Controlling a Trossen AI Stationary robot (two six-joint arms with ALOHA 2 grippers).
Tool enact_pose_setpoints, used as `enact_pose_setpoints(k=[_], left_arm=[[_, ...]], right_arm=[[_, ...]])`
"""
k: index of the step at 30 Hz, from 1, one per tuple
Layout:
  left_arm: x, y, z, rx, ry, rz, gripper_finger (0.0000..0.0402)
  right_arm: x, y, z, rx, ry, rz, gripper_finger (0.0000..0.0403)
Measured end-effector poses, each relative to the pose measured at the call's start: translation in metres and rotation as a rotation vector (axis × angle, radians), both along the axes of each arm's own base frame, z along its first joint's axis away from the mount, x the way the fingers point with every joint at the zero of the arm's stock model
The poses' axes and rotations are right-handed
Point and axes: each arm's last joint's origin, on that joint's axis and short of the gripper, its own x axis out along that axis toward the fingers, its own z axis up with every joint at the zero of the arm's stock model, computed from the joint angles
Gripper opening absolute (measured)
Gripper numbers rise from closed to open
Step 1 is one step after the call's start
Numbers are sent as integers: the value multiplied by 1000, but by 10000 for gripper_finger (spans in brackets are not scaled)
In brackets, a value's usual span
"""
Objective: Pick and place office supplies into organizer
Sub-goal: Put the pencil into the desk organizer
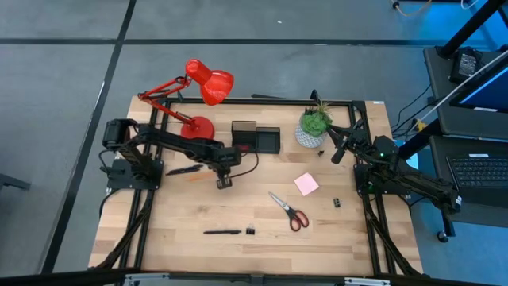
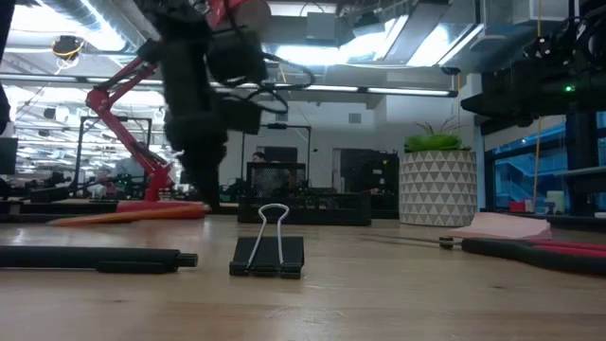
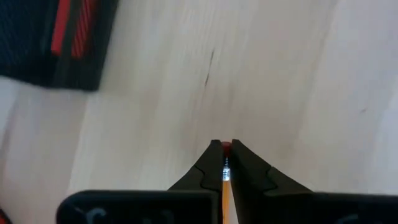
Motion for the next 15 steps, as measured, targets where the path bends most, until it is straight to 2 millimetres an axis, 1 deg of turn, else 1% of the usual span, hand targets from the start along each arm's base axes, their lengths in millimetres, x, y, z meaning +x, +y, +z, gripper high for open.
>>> enact_pose_setpoints(k=[5,9,12,15], left_arm=[[21,-5,30,26,-105,-83,8],[37,-11,63,87,-232,-201,8],[43,-13,88,144,-323,-259,8],[45,-13,115,221,-428,-292,8]], right_arm=[[0,0,0,1,-1,0,80],[0,0,0,2,-2,0,80],[0,0,0,2,-2,0,80],[0,0,0,4,-3,1,80]])
